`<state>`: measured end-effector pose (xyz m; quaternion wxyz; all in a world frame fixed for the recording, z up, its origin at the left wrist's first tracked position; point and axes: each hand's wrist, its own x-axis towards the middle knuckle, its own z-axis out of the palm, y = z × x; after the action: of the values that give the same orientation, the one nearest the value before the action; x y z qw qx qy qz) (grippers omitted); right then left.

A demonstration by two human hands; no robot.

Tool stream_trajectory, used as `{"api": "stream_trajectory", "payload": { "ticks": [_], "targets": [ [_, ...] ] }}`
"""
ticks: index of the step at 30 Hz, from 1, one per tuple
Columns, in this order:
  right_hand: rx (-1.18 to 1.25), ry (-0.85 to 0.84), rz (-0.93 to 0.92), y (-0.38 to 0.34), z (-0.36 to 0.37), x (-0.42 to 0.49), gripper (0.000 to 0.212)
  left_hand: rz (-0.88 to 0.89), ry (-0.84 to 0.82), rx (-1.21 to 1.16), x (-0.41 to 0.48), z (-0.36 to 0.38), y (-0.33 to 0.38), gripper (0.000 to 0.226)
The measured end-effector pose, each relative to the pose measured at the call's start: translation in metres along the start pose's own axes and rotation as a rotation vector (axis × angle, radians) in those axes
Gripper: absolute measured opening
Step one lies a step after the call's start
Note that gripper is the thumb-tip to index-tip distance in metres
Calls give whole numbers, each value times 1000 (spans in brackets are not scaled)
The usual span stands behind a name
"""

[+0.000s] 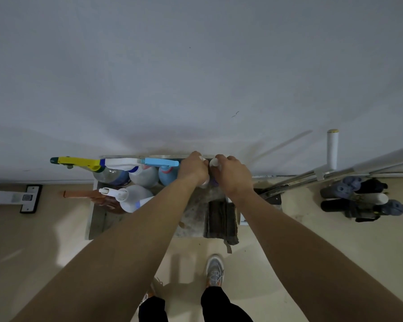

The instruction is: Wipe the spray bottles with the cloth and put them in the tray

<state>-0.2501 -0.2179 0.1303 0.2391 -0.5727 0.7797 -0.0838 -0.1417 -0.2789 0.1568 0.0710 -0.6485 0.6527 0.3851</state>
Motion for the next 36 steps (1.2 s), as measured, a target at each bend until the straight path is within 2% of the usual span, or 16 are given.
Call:
{"api": "stream_trajectory", "payload": {
  "ticks": [6,8,13,14,18,21,23,27,33,36],
  "targets": [
    [39,61,35,3,1,-6,22,64,-19,-11,2,5,8,16],
    [33,59,51,1,2,-6,22,69,-20,-70,3,5,5,6],
    [167,26,126,-2,-1,-7,33,66,-42,-198,2,7,-4,8],
    [188,20,131,-2,-3,-9,38,58,-58,-222,2,7,-5,13],
    [246,-5,77,1,-6,-20,52,-53,-146,-461,1,9,-10,56],
    [342,32,101,5,-2,-25,46,-136,-221,-658,-1,11,-14,80],
    [363,41,123,4,1,-26,40,-135,-250,-682,-1,12,-15,85],
    [347,61,125,4,6,-27,33,-139,-270,-703,1,10,-17,83],
    [286,126,62,6,10,-33,23,-26,-182,-483,7,11,-17,55],
    [279,105,85,7,10,-33,24,-43,-179,-476,13,14,-19,58]
  ]
}}
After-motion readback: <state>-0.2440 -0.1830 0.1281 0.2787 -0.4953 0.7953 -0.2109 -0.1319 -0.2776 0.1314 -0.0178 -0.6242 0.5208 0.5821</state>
